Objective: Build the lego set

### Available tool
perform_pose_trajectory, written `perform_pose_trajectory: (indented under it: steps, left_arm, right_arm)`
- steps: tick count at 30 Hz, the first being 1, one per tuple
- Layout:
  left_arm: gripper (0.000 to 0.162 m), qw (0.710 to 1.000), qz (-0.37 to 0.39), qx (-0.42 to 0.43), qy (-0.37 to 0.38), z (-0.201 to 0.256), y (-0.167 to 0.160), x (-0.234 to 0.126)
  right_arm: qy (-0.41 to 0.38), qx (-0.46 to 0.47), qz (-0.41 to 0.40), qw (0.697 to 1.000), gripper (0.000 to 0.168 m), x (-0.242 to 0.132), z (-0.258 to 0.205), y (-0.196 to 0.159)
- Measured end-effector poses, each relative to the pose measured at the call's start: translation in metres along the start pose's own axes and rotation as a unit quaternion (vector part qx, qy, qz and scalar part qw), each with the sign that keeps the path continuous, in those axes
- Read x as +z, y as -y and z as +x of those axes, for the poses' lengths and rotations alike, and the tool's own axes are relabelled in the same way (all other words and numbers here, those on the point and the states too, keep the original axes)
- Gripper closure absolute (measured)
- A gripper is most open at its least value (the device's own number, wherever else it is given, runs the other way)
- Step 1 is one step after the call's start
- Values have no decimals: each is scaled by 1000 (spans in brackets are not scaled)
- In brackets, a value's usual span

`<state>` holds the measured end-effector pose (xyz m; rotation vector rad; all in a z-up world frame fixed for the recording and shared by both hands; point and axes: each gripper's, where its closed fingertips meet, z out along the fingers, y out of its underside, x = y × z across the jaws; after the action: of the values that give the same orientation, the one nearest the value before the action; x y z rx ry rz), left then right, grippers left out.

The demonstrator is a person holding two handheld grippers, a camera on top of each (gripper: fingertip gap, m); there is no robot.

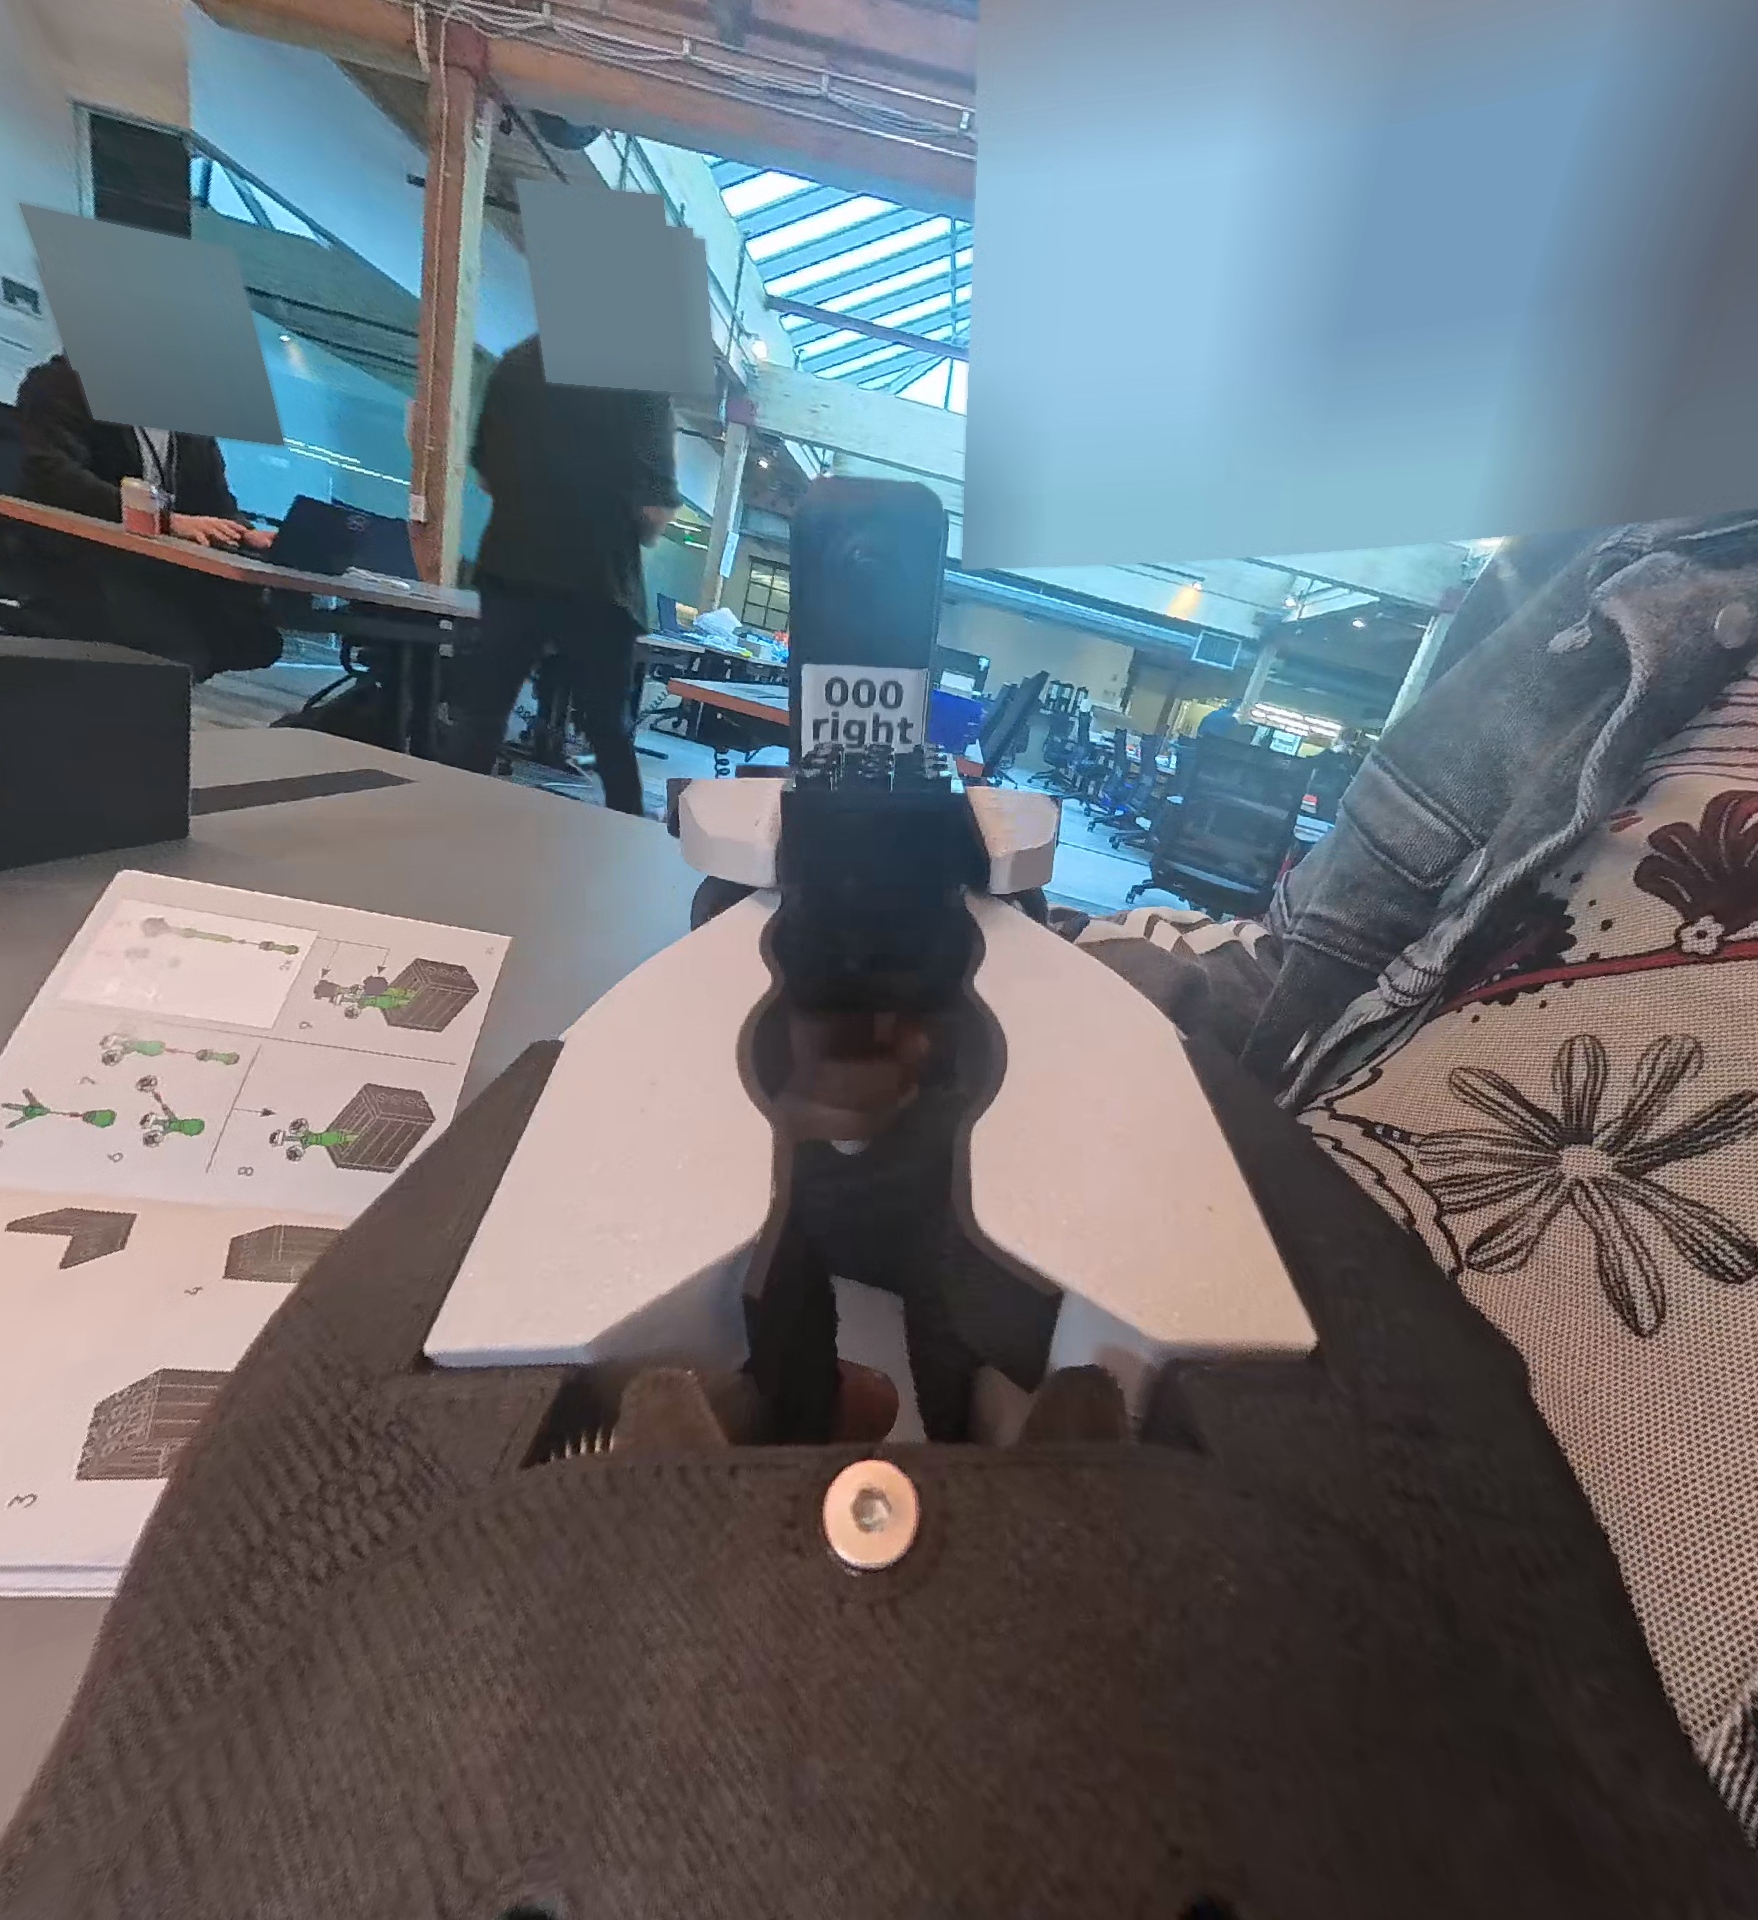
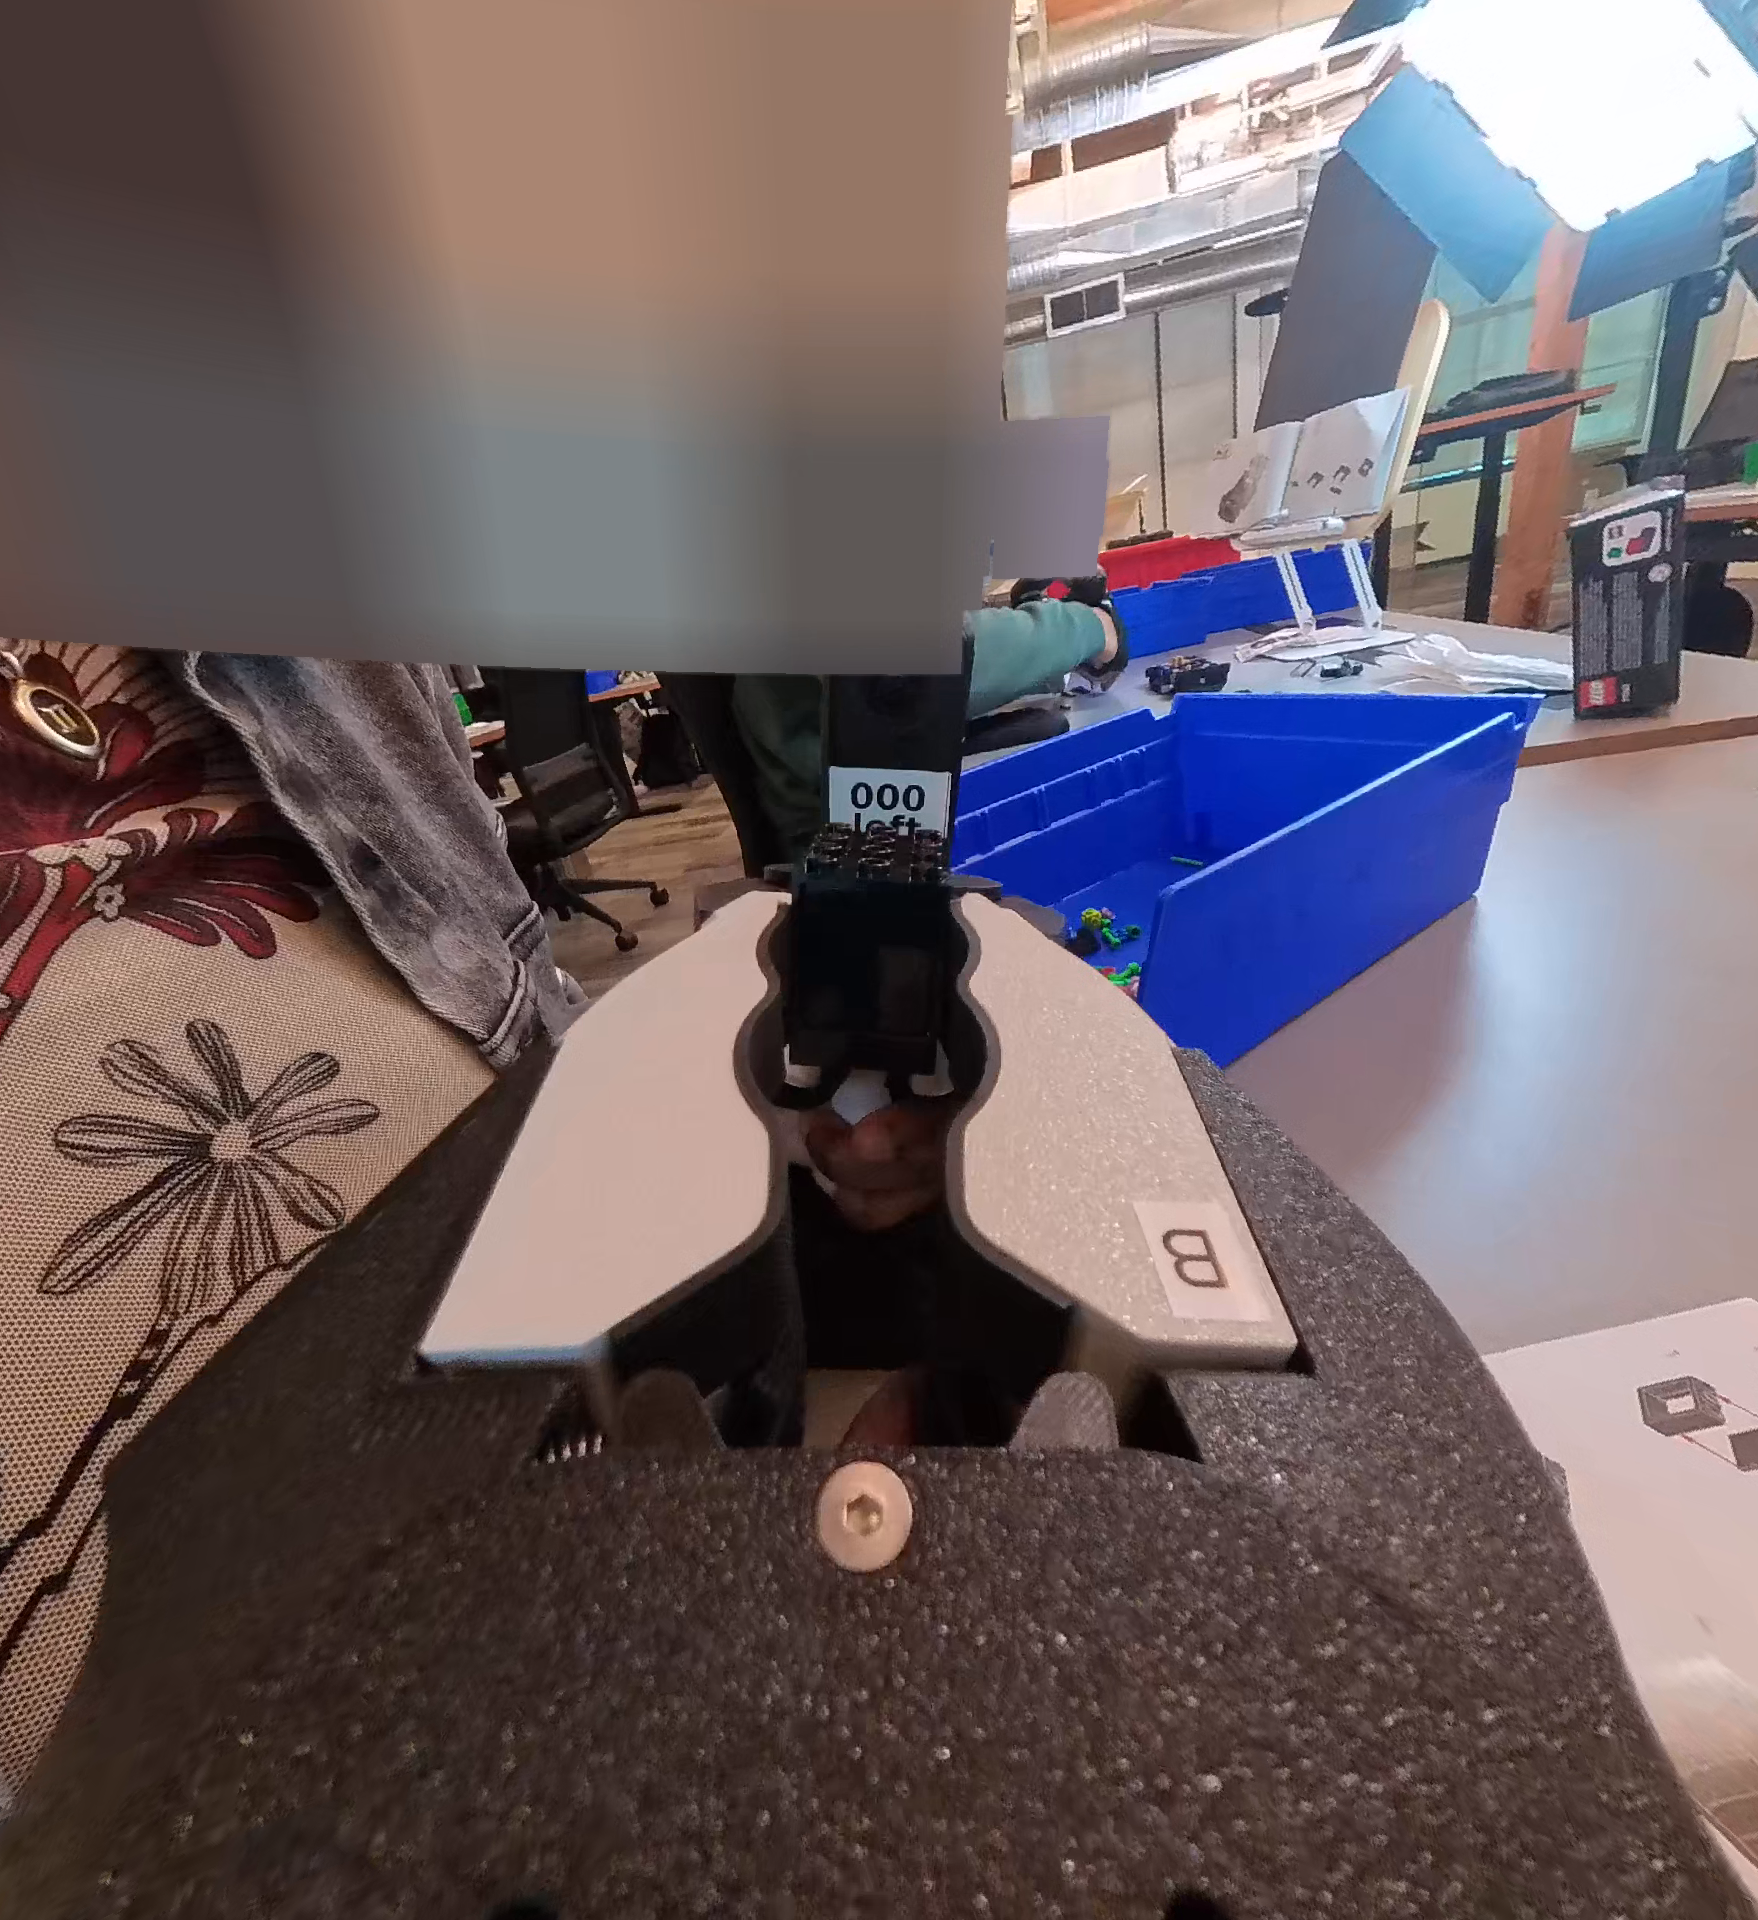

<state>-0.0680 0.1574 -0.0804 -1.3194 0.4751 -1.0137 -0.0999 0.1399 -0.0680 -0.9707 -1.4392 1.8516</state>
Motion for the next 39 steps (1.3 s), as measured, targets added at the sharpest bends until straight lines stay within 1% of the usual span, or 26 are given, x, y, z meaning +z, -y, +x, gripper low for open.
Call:
perform_pose_trajectory:
  steps: [3, 6, 7, 9, 11, 12, 13, 14, 15, 16, 17, 18, 19, 20, 22, 23, 24, 25, 27, 29, 30, 32, 34, 35, 37, 39]
  left_arm:
    - [134, 1000, -7, 2, 1, 1, -2, 0]
    - [134, 1000, -23, 9, 6, -1, -6, 0]
    - [134, 999, -31, 12, 9, -1, -8, 1]
    - [134, 998, -52, 23, 12, -1, -13, 2]
    - [132, 997, -66, 33, 17, 1, -13, 1]
    - [125, 995, -86, 38, 20, 3, -12, -3]
    - [113, 992, -117, 44, 34, 4, -9, -13]
    - [107, 985, -156, 57, 56, 4, -3, -29]
    - [106, 972, -201, 83, 89, 1, 5, -53]
    - [106, 950, -248, 115, 148, -10, 18, -83]
    - [106, 919, -291, 142, 226, -27, 35, -121]
    - [107, 880, -333, 155, 302, -44, 55, -160]
    - [111, 838, -385, 141, 360, -57, 66, -200]
    - [120, 794, -447, 98, 399, -68, 67, -239]
    - [133, 715, -558, -4, 421, -80, 51, -300]
    - [135, 686, -595, -51, 415, -82, 39, -318]
    - [136, 664, -622, -103, 402, -83, 25, -329]
    - [135, 652, -631, -143, 395, -86, 14, -333]
    - [130, 627, -653, -183, 384, -91, -3, -337]
    - [117, 629, -644, -234, 367, -90, -15, -326]
    - [115, 625, -642, -256, 362, -89, -20, -323]
    - [115, 600, -656, -263, 376, -93, -23, -330]
    - [118, 598, -641, -298, 377, -92, -28, -327]
    - [118, 590, -642, -307, 382, -91, -31, -328]
    - [117, 564, -653, -317, 394, -90, -36, -338]
    - [117, 556, -642, -335, 407, -93, -37, -338]
  right_arm:
    - [0, -1, -14, 1000, 141, -2, -1, -1]
    - [-6, -2, -19, 1000, 134, -6, -1, -1]
    - [-11, -3, -20, 1000, 134, -7, 0, 0]
    - [-17, -12, -28, 999, 142, -9, 0, -2]
    - [-22, -26, -35, 999, 142, -12, -2, -3]
    - [-28, -30, -31, 999, 142, -15, -2, -2]
    - [-35, -32, -20, 999, 142, -19, -2, 2]
    - [-42, -32, -4, 999, 142, -24, -1, 6]
    - [-50, -31, 14, 998, 142, -30, 0, 9]
    - [-58, -28, 31, 997, 142, -37, 2, 12]
    - [-68, -25, 48, 996, 142, -43, 5, 13]
    - [-77, -21, 61, 995, 142, -49, 8, 14]
    - [-84, -19, 72, 994, 142, -54, 10, 14]
    - [-90, -18, 80, 993, 143, -59, 12, 15]
    - [-97, -23, 93, 991, 143, -63, 13, 18]
    - [-95, -26, 96, 990, 143, -64, 12, 19]
    - [-95, -30, 95, 990, 143, -63, 11, 19]
    - [-95, -35, 92, 991, 142, -63, 10, 19]
    - [-99, -44, 85, 990, 142, -62, 10, 18]
    - [-102, -52, 85, 990, 142, -62, 9, 19]
    - [-102, -55, 87, 989, 142, -63, 8, 19]
    - [-101, -57, 91, 989, 142, -65, 7, 20]
    - [-103, -57, 98, 988, 142, -68, 8, 23]
    - [-102, -56, 104, 988, 142, -70, 7, 24]
    - [-100, -54, 113, 987, 142, -73, 7, 26]
    - [-99, -54, 121, 986, 142, -77, 7, 28]
